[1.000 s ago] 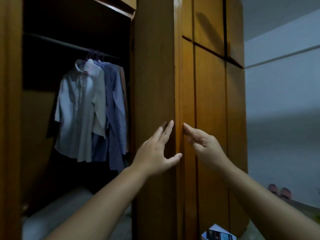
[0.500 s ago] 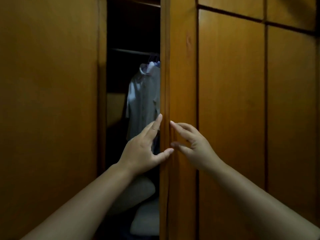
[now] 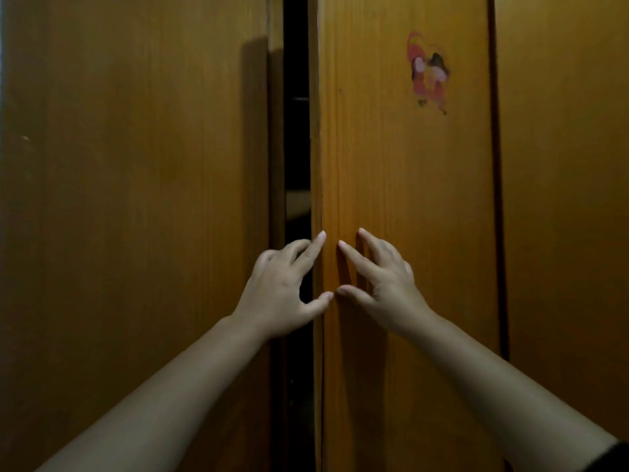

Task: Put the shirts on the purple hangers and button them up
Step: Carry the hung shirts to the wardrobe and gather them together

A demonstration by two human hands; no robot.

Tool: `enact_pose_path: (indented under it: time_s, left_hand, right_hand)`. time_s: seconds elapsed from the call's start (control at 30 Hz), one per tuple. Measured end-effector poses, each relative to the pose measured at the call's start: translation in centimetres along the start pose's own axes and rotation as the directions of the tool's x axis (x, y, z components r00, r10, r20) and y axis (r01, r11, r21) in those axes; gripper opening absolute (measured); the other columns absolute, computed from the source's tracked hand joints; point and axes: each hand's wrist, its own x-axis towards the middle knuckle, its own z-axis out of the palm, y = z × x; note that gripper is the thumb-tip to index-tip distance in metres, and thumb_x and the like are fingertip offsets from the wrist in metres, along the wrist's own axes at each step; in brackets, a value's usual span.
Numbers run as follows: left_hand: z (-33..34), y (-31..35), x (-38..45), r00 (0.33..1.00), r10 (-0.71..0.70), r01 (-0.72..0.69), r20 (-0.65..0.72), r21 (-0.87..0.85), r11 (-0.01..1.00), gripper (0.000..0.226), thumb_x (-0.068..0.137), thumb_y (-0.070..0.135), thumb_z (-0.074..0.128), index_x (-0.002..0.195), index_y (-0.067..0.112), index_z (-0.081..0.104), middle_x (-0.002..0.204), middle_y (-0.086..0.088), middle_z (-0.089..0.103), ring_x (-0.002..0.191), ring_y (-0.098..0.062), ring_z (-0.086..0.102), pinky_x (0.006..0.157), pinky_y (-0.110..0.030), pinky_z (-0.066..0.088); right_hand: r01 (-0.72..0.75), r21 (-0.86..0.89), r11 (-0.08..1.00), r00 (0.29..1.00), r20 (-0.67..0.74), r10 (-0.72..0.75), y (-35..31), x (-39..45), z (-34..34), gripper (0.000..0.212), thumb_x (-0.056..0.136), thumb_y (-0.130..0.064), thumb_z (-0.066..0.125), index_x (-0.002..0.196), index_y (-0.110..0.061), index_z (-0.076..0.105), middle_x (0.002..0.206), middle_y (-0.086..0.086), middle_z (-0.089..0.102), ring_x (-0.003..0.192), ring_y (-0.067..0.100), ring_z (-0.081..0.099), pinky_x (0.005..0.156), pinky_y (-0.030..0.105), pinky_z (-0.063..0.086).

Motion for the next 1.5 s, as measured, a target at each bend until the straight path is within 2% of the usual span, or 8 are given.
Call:
enact_pose_path:
  time_s: [0.17,0.3,0.5,0.77,0.9,1.17,1.3,1.5]
  left_hand:
    - [2.4,-3.7,0.9,0.998,-0.063,0.059,0.022,0.145,0.988,0.086,0.081,0.073,0.035,0.145,0.038,-0.010,0.160,-0.002,0.013,0.147,-0.021,0.011,0.116,-0.043,0.015]
    - [4.7,-6.1,1.9,0.995,-0.103,0.104,-0.013,0.206,0.973,0.089,0.085,0.066,0.049,0.148,0.035,-0.006,0.162,-0.001,-0.003,0.148,-0.022,-0.001,0.115,-0.042,0.010]
    - [7.0,-8.1,4.3,0.981,-0.189,0.163,0.053,0.318,0.934,0.093,0.086,0.072,0.040,0.148,0.031,-0.016,0.158,0.000,-0.023,0.145,-0.021,-0.022,0.118,-0.043,-0.002]
    - [10.9,-9.9,6.7,0.944,-0.253,0.143,0.212,0.427,0.893,0.110,0.079,0.079,0.043,0.147,0.021,-0.022,0.156,-0.005,-0.029,0.142,-0.024,-0.028,0.120,-0.046,-0.004]
    - [12.4,-10.8,6.7,0.928,-0.267,0.133,0.259,0.440,0.888,0.116,0.077,0.077,0.047,0.147,0.019,-0.024,0.153,-0.005,-0.034,0.141,-0.023,-0.031,0.120,-0.045,-0.007]
    - [13.4,-12.2,6.6,0.916,-0.263,0.100,0.302,0.463,0.881,0.127,0.070,0.086,0.042,0.139,0.014,-0.037,0.145,-0.007,-0.047,0.137,-0.024,-0.038,0.117,-0.042,-0.015]
    - [14.1,-12.2,6.7,0.908,-0.279,0.107,0.312,0.472,0.875,0.140,0.061,0.090,0.044,0.136,0.007,-0.041,0.141,-0.010,-0.050,0.134,-0.026,-0.042,0.117,-0.043,-0.017]
    - [14.6,-12.7,6.8,0.910,-0.280,0.113,0.305,0.466,0.877,0.141,0.059,0.091,0.043,0.129,0.009,-0.048,0.136,-0.009,-0.055,0.132,-0.026,-0.045,0.115,-0.044,-0.020]
  right_hand:
    - [-0.033,-0.071,0.997,0.999,0.026,0.035,1.3,3.5,3.5,0.071,0.090,-0.056,0.045,0.144,-0.050,0.000,0.157,-0.012,-0.016,0.144,0.015,-0.012,0.115,0.043,0.006]
    - [-0.048,-0.148,0.988,0.999,0.008,0.050,2.1,6.0,5.9,0.072,0.090,-0.056,0.045,0.145,-0.048,0.000,0.157,-0.010,-0.017,0.144,0.017,-0.013,0.115,0.043,0.004]
    - [-0.105,-0.223,0.969,0.994,-0.020,0.103,4.3,9.5,8.4,0.075,0.089,-0.058,0.046,0.147,-0.044,0.000,0.157,-0.006,-0.016,0.144,0.020,-0.014,0.115,0.046,0.005]
    - [-0.094,-0.277,0.956,0.994,0.036,0.108,7.1,11.6,11.6,0.093,0.082,-0.061,0.055,0.147,-0.040,-0.009,0.155,-0.002,-0.026,0.141,0.020,-0.024,0.115,0.048,-0.002]
    - [-0.073,-0.302,0.951,0.995,0.049,0.091,7.7,11.7,12.8,0.100,0.080,-0.062,0.057,0.146,-0.038,-0.015,0.144,-0.004,-0.038,0.133,0.018,-0.035,0.114,0.046,-0.009]
    - [-0.071,-0.300,0.951,0.996,0.038,0.086,9.1,11.8,13.6,0.108,0.076,-0.074,0.048,0.137,-0.033,-0.030,0.144,-0.006,-0.041,0.134,0.015,-0.037,0.112,0.040,-0.017]
    - [-0.076,-0.302,0.950,0.995,0.043,0.094,9.3,12.1,13.8,0.111,0.075,-0.077,0.045,0.136,-0.026,-0.033,0.141,-0.008,-0.044,0.133,0.014,-0.040,0.110,0.039,-0.020]
    - [-0.068,-0.291,0.954,0.995,0.046,0.085,9.7,12.4,14.3,0.111,0.073,-0.079,0.041,0.135,-0.026,-0.036,0.135,-0.011,-0.051,0.130,0.012,-0.043,0.106,0.034,-0.027]
